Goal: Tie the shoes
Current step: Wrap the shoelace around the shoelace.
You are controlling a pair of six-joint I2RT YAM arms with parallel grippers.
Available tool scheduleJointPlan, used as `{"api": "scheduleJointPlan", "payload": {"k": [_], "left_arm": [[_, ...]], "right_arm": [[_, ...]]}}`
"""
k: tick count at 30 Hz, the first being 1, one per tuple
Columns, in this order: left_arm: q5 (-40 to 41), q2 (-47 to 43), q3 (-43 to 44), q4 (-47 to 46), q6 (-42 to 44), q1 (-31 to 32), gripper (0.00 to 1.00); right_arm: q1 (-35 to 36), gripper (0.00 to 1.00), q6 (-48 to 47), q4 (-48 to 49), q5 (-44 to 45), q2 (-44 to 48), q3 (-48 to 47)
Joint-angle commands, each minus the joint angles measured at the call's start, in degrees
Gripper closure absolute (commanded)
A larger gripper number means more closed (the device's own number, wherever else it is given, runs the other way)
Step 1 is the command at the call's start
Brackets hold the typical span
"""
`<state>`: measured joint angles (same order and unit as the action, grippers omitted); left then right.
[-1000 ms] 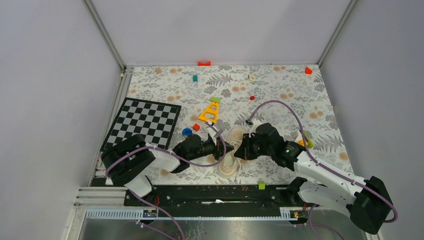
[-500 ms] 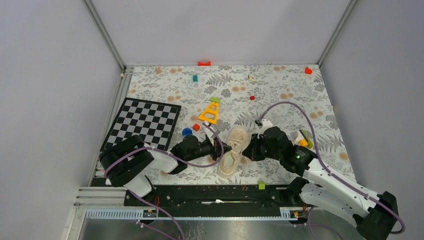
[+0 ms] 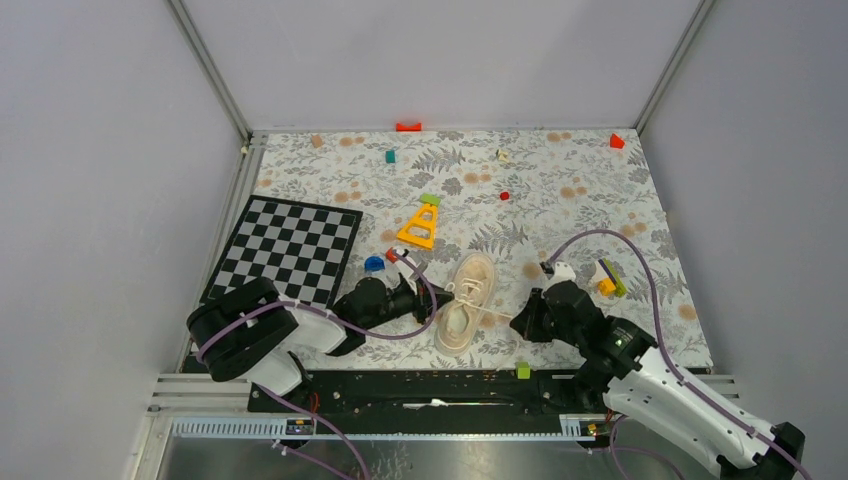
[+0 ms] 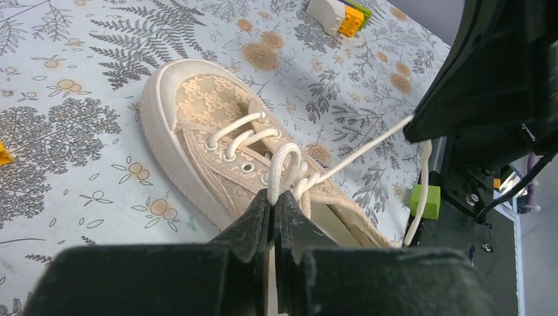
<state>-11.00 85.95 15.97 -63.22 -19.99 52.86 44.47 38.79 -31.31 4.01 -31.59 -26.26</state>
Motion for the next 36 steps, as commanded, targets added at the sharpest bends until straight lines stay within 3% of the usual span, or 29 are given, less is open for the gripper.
{"api": "scheduleJointPlan", "payload": {"k": [1, 12, 25, 36], "left_arm": [[4.5, -1.6, -1.2, -3.6, -0.1, -0.6, 1.00], [5.5, -1.8, -2.3, -4.0, -0.2, -0.6, 1.00], [-3.0, -2.7, 7.8, 7.8, 3.8, -0.6, 1.00], [-10.4, 3.7, 14.1, 10.9, 4.4, -0.6, 1.00]], "right_arm": [[0.3, 1.00, 9.8, -1.6, 2.8, 3.7, 6.2], [0.3, 1.00, 13.4, -3.4, 6.4, 7.3, 10.3], [0.3, 1.00, 2.1, -3.6, -1.2, 4.3, 1.2], [0.3, 1.00, -9.2, -0.8, -7.8, -10.9, -8.0]]}}
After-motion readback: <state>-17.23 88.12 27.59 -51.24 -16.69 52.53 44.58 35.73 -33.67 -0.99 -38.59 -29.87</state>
